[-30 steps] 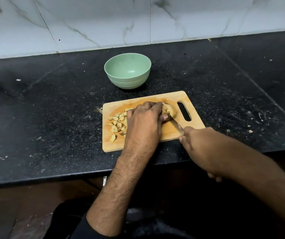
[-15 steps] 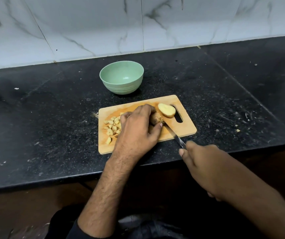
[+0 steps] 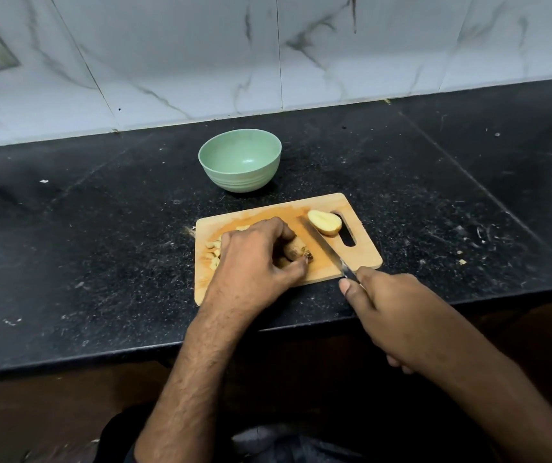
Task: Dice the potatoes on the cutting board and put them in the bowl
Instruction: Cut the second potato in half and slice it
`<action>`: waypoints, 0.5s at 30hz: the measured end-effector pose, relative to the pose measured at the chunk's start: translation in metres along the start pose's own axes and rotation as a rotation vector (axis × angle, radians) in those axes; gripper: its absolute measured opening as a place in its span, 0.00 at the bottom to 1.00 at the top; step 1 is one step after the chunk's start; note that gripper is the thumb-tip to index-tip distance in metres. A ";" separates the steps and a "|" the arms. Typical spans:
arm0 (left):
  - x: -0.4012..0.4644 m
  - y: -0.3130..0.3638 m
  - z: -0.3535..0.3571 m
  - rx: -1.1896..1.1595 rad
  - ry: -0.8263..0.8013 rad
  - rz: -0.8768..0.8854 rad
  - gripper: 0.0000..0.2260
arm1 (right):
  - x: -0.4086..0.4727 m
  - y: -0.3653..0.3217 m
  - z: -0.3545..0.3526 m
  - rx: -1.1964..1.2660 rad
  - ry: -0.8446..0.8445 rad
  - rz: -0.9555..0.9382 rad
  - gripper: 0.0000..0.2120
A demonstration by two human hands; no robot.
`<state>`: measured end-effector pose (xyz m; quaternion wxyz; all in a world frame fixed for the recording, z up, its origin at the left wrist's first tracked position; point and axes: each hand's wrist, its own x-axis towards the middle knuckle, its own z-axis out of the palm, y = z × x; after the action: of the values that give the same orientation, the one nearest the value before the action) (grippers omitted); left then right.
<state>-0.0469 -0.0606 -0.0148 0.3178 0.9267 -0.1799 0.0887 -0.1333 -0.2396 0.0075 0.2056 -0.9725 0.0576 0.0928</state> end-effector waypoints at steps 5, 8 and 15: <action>-0.002 0.003 -0.003 -0.050 -0.015 -0.003 0.18 | -0.006 -0.003 0.001 0.102 -0.023 0.001 0.17; -0.004 0.007 0.000 -0.094 0.027 0.024 0.16 | -0.009 -0.002 0.001 0.113 -0.016 0.001 0.17; 0.001 0.022 0.012 0.208 -0.192 0.088 0.23 | -0.015 0.009 -0.008 0.131 -0.004 0.013 0.16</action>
<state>-0.0534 -0.0842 -0.0115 0.1973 0.9500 -0.2399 0.0317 -0.1478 -0.2499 0.0144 0.2682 -0.9565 0.0694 0.0919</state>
